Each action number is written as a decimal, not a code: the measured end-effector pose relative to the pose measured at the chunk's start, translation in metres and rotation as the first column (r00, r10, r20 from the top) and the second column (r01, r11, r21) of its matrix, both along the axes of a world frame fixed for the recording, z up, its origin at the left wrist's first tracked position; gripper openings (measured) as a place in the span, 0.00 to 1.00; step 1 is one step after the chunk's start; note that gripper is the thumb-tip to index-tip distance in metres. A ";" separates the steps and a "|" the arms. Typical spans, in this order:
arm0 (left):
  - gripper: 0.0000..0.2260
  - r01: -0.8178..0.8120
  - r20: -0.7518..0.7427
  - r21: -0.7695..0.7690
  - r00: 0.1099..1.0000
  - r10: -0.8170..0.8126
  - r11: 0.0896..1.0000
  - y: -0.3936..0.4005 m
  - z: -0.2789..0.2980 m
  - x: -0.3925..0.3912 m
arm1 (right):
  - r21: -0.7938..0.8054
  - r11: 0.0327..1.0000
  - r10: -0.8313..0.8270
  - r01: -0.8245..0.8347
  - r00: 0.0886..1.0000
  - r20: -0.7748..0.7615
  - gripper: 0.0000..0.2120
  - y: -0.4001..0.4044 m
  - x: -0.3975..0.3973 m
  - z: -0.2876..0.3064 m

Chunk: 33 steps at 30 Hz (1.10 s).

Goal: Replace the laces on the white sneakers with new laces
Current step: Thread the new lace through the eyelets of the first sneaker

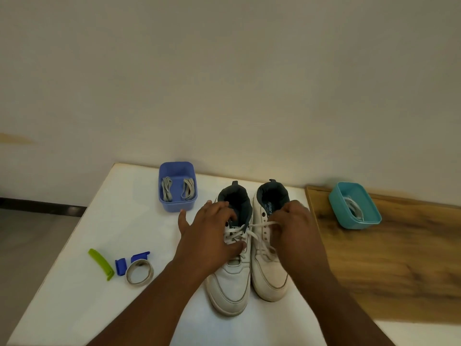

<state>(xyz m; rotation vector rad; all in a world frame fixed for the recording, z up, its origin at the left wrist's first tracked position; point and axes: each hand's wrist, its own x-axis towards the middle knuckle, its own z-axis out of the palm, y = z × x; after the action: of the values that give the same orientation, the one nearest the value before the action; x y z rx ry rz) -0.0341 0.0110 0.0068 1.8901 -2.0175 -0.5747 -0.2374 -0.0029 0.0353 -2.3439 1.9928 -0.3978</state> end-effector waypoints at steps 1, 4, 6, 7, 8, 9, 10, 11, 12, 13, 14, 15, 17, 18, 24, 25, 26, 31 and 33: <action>0.30 0.001 0.000 0.000 1.000 -0.001 1.000 0.000 0.000 0.000 | -0.046 0.999 -0.022 0.024 0.998 0.056 0.07 -0.002 -0.006 0.006; 0.30 0.006 0.000 -0.004 1.000 -0.006 1.000 0.000 -0.001 0.001 | -0.014 0.997 -0.070 0.081 0.924 0.377 0.09 -0.005 -0.020 0.019; 0.29 0.003 0.006 -0.004 1.000 -0.003 1.000 0.000 -0.002 0.001 | 0.104 0.988 -0.156 0.116 0.729 0.667 0.09 -0.002 -0.023 0.024; 0.28 0.000 0.012 -0.001 1.000 0.000 1.000 0.000 -0.001 0.000 | 0.148 0.974 -0.220 0.169 0.591 0.776 0.09 -0.001 -0.023 0.029; 0.28 -0.004 0.016 0.002 1.000 0.004 1.000 0.000 -0.001 0.000 | 0.163 0.957 -0.265 0.241 0.488 0.832 0.09 -0.001 -0.024 0.033; 0.28 -0.004 0.020 0.003 1.000 0.004 1.000 0.000 -0.001 0.000 | 0.151 0.940 -0.280 0.306 0.438 0.854 0.09 -0.001 -0.026 0.036; 0.28 -0.003 0.023 0.006 1.000 0.003 1.000 0.000 0.000 -0.001 | 0.128 0.928 -0.284 0.350 0.442 0.851 0.10 -0.001 -0.029 0.036; 0.28 -0.004 0.023 0.007 1.000 0.004 1.000 0.000 0.000 -0.001 | 0.100 0.927 -0.276 0.361 0.478 0.834 0.12 0.000 -0.030 0.036; 0.28 -0.008 0.018 0.007 1.000 0.007 1.000 0.000 0.000 -0.001 | 0.067 0.937 -0.255 0.344 0.537 0.804 0.15 -0.001 -0.029 0.034; 0.28 -0.012 0.012 0.006 1.000 0.012 1.000 -0.001 -0.001 -0.001 | 0.047 0.951 -0.233 0.306 0.606 0.761 0.18 -0.001 -0.029 0.032; 0.29 -0.015 0.009 0.006 1.000 0.015 1.000 -0.001 -0.001 -0.001 | 0.044 0.963 -0.222 0.267 0.688 0.690 0.23 -0.001 -0.030 0.029; 0.30 -0.015 0.012 0.009 1.000 0.015 1.000 -0.001 -0.001 -0.001 | 0.046 0.971 -0.220 0.236 0.793 0.568 0.28 -0.002 -0.031 0.026; 0.32 -0.012 0.024 0.021 1.000 0.011 1.000 -0.001 -0.001 0.000 | 0.054 0.979 -0.204 0.197 0.957 0.204 0.31 -0.001 -0.031 0.022; 0.33 -0.009 0.028 0.026 1.000 0.008 1.000 -0.001 -0.001 0.000 | 0.047 0.979 -0.201 0.198 0.977 0.073 0.28 0.001 -0.030 0.022; 0.33 -0.026 -0.049 -0.042 0.998 0.024 0.999 -0.001 0.009 -0.001 | 0.083 0.988 -0.140 0.130 0.983 0.118 0.06 0.015 -0.007 0.056; 0.31 -0.033 -0.072 -0.071 0.997 0.028 0.997 -0.001 0.010 -0.001 | 0.275 0.958 -0.106 0.080 0.991 0.078 0.09 0.017 0.000 0.057; 0.30 -0.038 -0.093 -0.096 0.995 0.029 0.995 -0.002 0.010 -0.001 | 0.427 0.903 -0.056 0.048 0.998 0.006 0.11 0.019 0.007 0.053; 0.23 -0.022 -0.176 -0.187 0.984 -0.011 0.982 -0.006 0.005 0.000 | 0.507 0.859 0.007 0.070 0.989 -0.149 0.07 0.020 0.008 0.033; 0.22 0.015 -0.250 -0.225 0.966 -0.073 0.974 -0.004 0.010 -0.001 | 0.470 0.883 0.040 -0.021 0.999 -0.030 0.08 0.021 0.000 0.044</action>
<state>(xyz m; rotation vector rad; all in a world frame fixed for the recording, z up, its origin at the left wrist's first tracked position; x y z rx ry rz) -0.0355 0.0074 0.0170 1.5582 -1.8735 -0.5484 -0.2376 0.0180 0.0790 -2.0799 1.8045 0.1293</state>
